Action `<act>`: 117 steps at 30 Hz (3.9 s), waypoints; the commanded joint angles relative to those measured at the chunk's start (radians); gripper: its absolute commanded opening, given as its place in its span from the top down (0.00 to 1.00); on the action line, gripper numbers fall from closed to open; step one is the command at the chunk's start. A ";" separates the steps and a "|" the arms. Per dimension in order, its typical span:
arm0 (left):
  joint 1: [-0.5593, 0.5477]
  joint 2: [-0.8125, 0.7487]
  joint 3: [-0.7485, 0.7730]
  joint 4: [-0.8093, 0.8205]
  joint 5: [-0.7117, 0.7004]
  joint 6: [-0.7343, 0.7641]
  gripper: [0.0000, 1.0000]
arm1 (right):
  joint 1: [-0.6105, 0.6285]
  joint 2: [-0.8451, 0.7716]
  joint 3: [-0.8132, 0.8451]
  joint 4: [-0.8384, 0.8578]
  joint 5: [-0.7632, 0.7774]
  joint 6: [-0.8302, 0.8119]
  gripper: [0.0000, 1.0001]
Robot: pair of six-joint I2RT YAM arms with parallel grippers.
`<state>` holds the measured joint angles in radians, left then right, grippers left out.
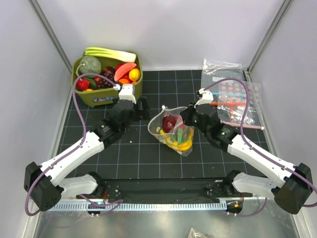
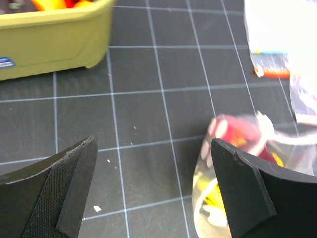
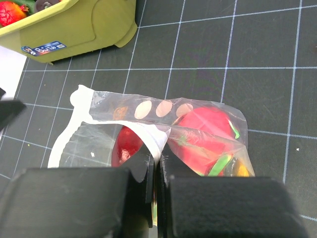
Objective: Place the food in the zip-top bag and seal the zipper
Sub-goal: Adjust the zipper food storage bag at the center of the board, then pick up the fake fruit from the bin, then place the fake fruit in the zipper food storage bag.
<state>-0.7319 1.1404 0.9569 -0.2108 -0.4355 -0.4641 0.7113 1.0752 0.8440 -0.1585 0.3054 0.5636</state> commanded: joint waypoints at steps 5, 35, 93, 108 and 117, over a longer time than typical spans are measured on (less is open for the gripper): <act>0.150 0.041 0.117 0.017 0.122 -0.162 0.00 | -0.003 -0.031 0.021 0.042 0.038 0.016 0.96; 0.459 0.966 1.189 -0.524 0.237 0.113 0.00 | -0.003 -0.024 0.026 0.040 0.046 0.010 0.96; 0.578 0.533 0.550 0.138 0.432 -0.304 0.78 | -0.001 -0.043 0.023 0.036 0.043 0.015 0.96; 0.211 0.018 -0.119 0.490 0.445 -0.328 0.78 | -0.003 -0.026 0.029 0.030 0.043 0.010 0.96; 0.009 0.019 -0.164 0.510 0.455 -0.199 0.79 | -0.003 -0.027 0.036 0.022 0.044 0.005 0.96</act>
<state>-0.6678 1.1721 0.7807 0.2234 0.0349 -0.7570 0.7113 1.0599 0.8436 -0.1638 0.3271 0.5674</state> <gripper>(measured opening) 0.578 0.049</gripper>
